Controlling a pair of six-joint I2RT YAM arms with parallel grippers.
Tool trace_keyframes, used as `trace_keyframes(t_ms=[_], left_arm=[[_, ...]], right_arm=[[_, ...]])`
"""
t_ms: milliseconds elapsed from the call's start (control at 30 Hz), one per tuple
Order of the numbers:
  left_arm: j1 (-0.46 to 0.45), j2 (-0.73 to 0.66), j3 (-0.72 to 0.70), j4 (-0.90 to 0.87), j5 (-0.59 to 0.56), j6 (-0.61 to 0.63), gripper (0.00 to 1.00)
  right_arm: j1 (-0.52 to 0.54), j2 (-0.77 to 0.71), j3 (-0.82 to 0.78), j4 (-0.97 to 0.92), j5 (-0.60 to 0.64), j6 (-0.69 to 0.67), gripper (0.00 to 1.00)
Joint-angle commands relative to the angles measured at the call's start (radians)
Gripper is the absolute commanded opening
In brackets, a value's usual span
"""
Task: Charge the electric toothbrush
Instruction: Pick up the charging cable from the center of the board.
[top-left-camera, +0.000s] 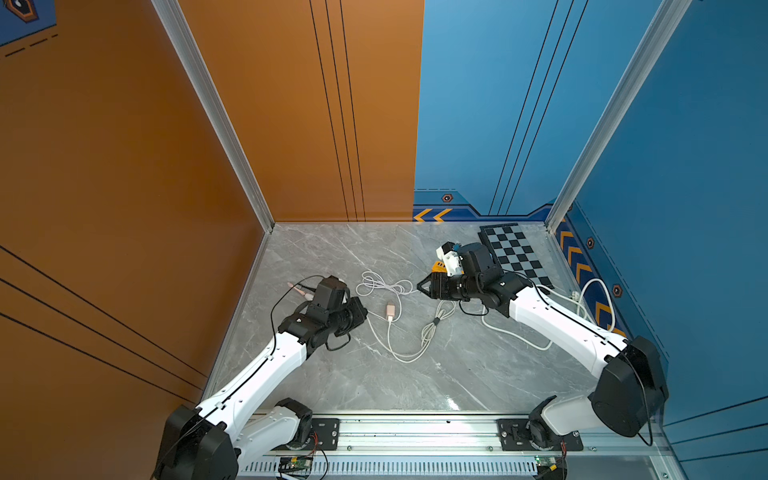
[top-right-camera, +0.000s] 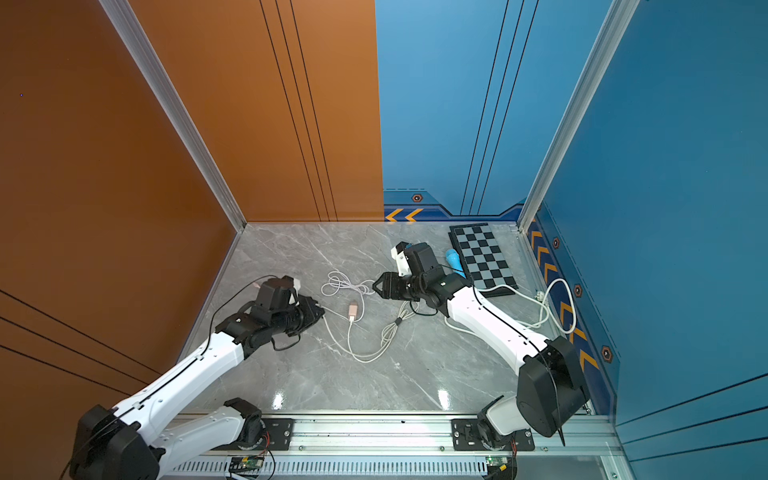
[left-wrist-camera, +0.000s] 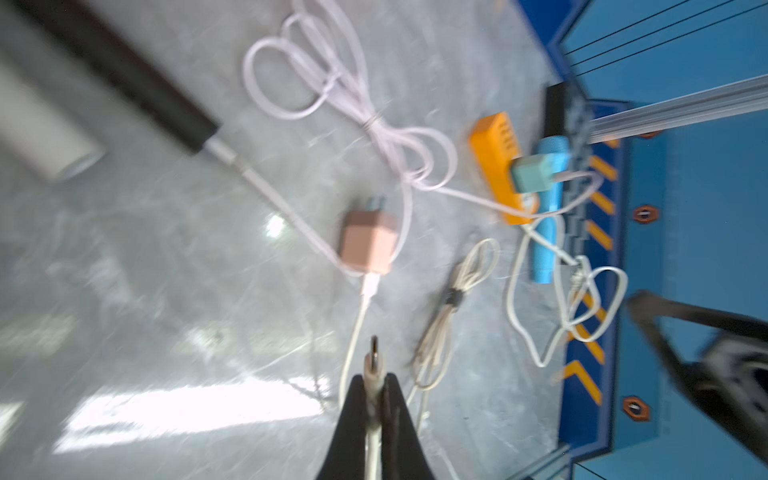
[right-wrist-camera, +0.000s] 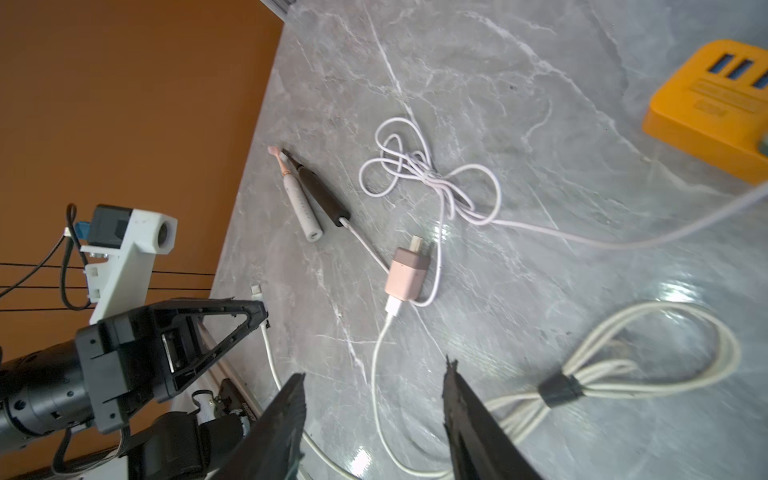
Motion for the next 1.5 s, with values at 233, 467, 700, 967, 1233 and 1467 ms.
trace_keyframes(t_ms=[233, 467, 700, 967, 1233, 1467], left_arm=[[-0.003, 0.197, 0.187, 0.614, 0.277, -0.082, 0.0], [-0.037, 0.245, 0.257, 0.659, 0.283, -0.114, 0.0], [-0.051, 0.245, 0.256, 0.673, 0.274, -0.13, 0.0], [-0.061, 0.257, 0.257, 0.689, 0.279, -0.143, 0.0], [-0.077, 0.284, 0.293, 0.689, 0.293, -0.14, 0.0], [-0.049, 0.256, 0.306, 0.494, 0.217, 0.058, 0.38]], right_arm=[[0.037, -0.025, -0.026, 0.502, -0.183, 0.217, 0.59], [0.05, 0.005, -0.026, 0.617, -0.172, 0.266, 0.43], [0.041, 0.006, -0.018, 0.62, -0.137, 0.244, 0.37], [0.013, 0.003, 0.005, 0.517, -0.078, 0.16, 0.43], [0.008, 0.015, 0.035, 0.545, -0.127, 0.131, 0.08], [-0.002, -0.037, 0.036, 0.333, -0.03, -0.165, 0.0]])
